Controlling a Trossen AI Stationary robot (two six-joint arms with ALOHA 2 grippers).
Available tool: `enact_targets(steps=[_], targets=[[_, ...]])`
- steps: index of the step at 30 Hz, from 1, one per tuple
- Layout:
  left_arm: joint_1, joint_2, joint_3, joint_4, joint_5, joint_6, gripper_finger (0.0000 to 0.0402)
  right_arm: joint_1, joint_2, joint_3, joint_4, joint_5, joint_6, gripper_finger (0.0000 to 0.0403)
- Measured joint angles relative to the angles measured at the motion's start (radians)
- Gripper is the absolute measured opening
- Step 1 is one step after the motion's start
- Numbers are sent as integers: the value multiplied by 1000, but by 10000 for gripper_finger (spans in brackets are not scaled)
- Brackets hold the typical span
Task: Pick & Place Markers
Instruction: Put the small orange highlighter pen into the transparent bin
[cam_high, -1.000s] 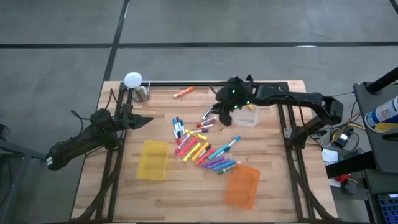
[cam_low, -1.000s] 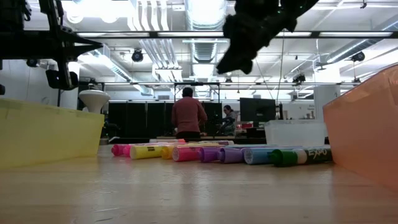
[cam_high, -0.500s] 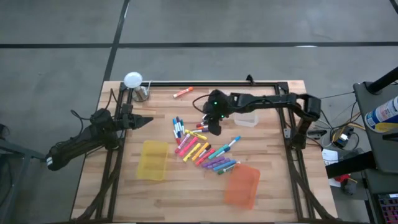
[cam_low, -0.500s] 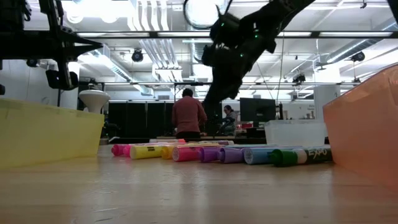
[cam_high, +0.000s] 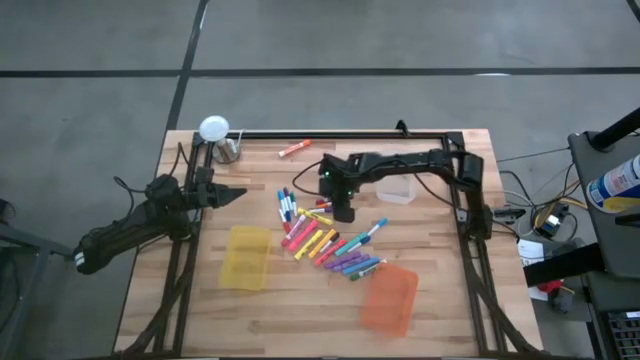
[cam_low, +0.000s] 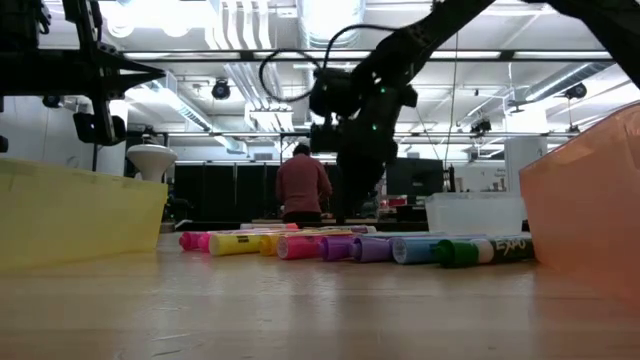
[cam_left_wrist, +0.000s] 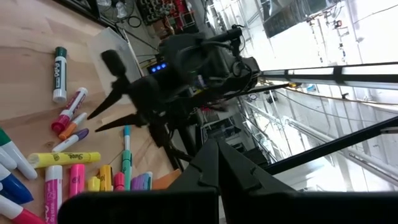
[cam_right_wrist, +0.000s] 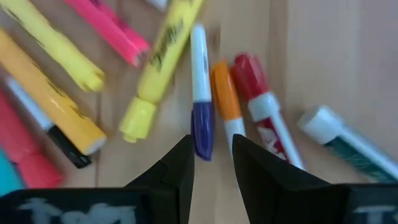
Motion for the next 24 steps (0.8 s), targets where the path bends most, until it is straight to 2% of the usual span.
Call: enact_targets(steps=[9, 15, 18, 24], targets=[[0, 0, 0, 1, 3, -8, 0, 0, 65, 49, -63, 123, -1, 102], [0, 0, 0, 2, 3, -11, 0, 0, 66, 35, -51, 129, -5, 100], [0, 0, 0, 1, 0, -4, 0, 0, 76, 35, -59, 129, -3, 84], [0, 0, 0, 2, 0, -3, 0, 0, 77, 50, -89, 121, 67, 24]])
